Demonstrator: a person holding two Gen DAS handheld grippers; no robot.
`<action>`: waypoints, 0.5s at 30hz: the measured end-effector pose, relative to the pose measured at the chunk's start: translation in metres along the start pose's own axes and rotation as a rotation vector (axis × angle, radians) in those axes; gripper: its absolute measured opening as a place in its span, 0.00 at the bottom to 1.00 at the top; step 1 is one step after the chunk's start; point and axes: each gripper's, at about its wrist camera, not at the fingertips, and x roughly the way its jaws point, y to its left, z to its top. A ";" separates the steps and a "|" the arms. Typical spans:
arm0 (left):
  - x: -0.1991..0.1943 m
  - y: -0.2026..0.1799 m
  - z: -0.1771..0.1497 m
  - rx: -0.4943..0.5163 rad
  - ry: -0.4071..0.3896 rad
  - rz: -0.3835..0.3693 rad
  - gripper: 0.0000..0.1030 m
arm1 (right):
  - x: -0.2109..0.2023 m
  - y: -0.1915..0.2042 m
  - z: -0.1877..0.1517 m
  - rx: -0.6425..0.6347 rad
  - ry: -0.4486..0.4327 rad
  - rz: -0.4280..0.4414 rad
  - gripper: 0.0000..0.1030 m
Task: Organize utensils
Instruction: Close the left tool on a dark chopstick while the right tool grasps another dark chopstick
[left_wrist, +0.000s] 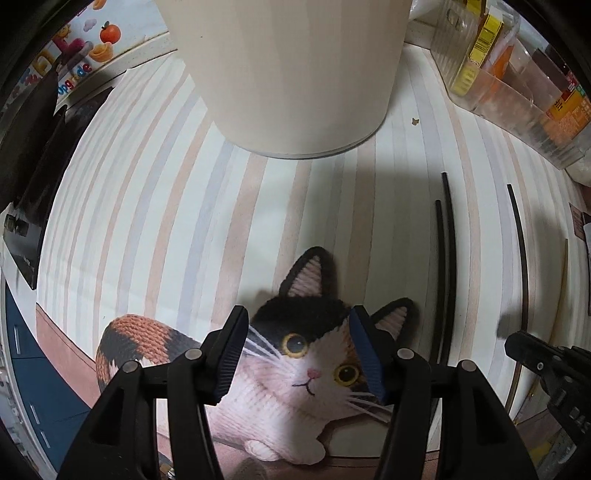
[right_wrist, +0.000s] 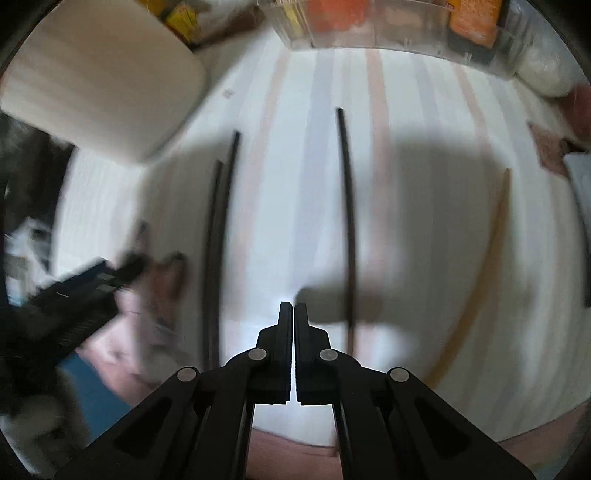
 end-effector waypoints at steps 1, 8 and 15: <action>0.000 0.002 0.000 -0.001 0.002 0.002 0.53 | -0.003 0.002 0.000 0.001 -0.006 0.026 0.07; 0.002 0.029 0.004 -0.012 -0.043 0.052 0.94 | 0.010 0.030 0.009 -0.018 0.020 0.070 0.18; 0.006 0.056 0.004 -0.053 -0.043 0.090 0.94 | 0.024 0.061 0.010 -0.112 0.066 -0.061 0.17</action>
